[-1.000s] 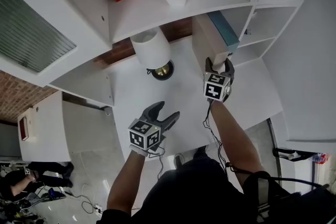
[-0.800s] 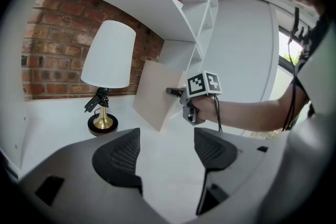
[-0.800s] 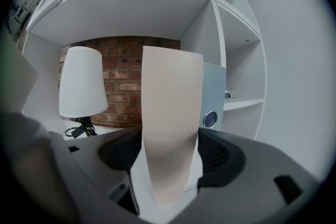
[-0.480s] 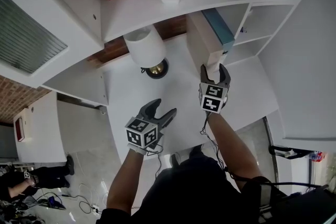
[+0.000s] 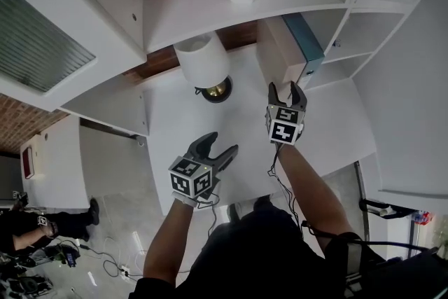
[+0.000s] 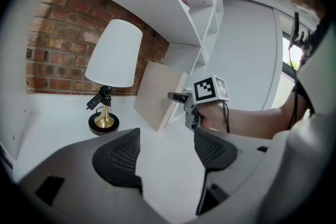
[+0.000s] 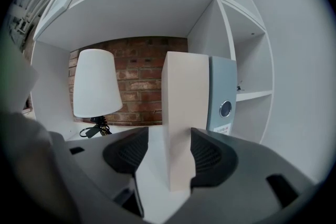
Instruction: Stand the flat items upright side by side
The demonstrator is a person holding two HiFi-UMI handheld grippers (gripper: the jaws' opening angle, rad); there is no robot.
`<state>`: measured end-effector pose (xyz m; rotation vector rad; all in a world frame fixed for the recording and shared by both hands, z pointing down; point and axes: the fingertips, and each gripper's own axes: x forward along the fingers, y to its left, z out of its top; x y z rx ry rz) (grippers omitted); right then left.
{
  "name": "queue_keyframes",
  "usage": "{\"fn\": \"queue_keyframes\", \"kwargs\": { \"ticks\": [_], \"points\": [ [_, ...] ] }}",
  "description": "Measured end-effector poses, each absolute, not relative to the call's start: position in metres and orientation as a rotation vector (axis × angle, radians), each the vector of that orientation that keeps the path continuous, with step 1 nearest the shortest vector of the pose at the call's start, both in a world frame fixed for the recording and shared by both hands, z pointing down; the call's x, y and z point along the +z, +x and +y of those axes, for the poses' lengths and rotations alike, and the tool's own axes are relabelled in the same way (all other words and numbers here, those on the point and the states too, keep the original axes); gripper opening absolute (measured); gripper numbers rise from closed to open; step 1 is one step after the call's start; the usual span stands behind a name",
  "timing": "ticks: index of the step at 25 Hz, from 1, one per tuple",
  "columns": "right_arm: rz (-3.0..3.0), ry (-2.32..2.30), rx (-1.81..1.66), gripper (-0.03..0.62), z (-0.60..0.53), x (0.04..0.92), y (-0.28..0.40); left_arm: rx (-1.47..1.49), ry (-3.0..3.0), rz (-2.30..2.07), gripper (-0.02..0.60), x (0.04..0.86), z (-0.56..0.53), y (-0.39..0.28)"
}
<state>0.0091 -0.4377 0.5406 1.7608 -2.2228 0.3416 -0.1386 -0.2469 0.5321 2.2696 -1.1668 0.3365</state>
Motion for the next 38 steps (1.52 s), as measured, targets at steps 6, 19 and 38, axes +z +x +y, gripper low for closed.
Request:
{"fn": "queue_keyframes", "kwargs": {
  "ticks": [6, 19, 38],
  "points": [
    [-2.218, 1.773, 0.307, 0.249, -0.445, 0.540, 0.009, 0.321, 2.260, -1.193, 0.318, 0.532, -0.250, -0.145],
    [-2.380, 1.707, 0.238, 0.197, -0.392, 0.484, 0.004, 0.184, 2.299, -1.380, 0.298, 0.484, -0.261, -0.173],
    [-2.579, 1.713, -0.183, 0.000, -0.225, 0.323, -0.036, 0.036, 2.709, -1.569, 0.044, 0.336, -0.202, -0.169]
  ]
}}
